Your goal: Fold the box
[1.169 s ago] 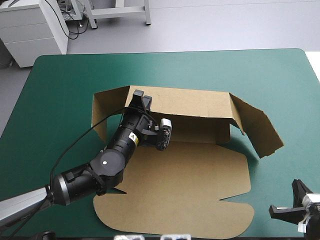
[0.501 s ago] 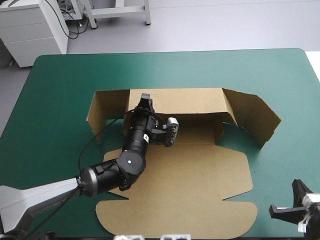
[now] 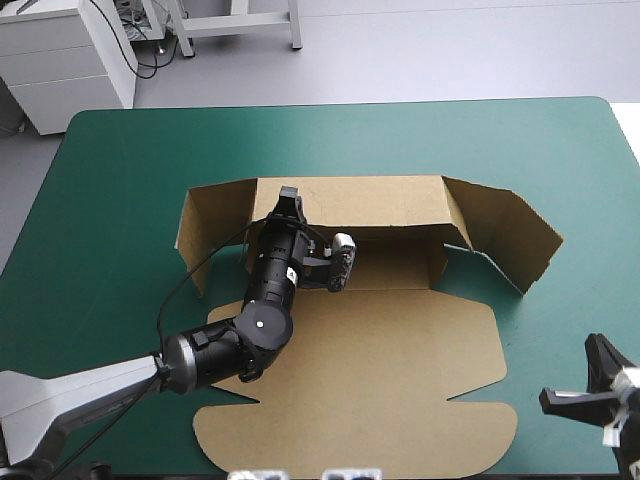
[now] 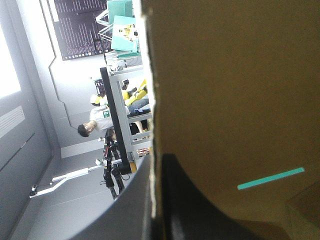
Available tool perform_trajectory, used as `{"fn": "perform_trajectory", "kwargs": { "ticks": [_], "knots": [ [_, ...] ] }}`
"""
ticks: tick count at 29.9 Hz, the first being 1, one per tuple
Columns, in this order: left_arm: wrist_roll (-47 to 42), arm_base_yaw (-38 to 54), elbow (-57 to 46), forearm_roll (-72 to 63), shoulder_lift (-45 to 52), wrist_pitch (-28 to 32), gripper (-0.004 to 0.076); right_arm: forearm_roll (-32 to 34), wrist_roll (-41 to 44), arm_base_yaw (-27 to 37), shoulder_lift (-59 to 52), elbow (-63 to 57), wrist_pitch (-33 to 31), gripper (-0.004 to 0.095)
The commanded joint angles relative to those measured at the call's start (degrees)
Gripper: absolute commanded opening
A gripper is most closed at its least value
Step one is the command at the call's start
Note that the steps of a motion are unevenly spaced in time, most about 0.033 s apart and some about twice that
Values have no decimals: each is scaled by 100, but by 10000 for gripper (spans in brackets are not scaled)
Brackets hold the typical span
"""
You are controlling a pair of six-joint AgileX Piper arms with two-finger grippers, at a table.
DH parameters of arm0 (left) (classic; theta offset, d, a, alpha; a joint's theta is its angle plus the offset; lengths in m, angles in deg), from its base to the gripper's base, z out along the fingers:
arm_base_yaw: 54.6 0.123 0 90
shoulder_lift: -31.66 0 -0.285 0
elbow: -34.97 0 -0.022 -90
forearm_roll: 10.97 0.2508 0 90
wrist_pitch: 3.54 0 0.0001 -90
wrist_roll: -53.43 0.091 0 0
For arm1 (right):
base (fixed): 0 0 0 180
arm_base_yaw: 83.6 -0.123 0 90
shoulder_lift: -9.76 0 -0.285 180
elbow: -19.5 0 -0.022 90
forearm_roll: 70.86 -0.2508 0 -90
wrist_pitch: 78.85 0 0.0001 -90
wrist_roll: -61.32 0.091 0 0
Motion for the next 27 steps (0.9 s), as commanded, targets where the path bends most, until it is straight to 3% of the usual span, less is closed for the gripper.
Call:
{"fn": "perform_trajectory", "kwargs": {
  "ticks": [1,7,16,23,27],
  "knots": [
    [-21,-28,169,818,192,-278,-8,36,-114,-17,1053,550,652,-14],
    [-21,-28,169,818,192,-267,-8,-370,-530,-17,3104,2003,898,-14],
    [-21,-28,169,818,192,-264,-8,-770,-1213,-17,6220,4895,227,-14],
    [-21,-28,169,818,192,-264,-8,-1141,-1457,-17,8347,6603,-939,-14],
    [-21,-28,169,818,192,-275,-8,-1905,-1878,-17,9018,7019,-1497,-14]
  ]
}}
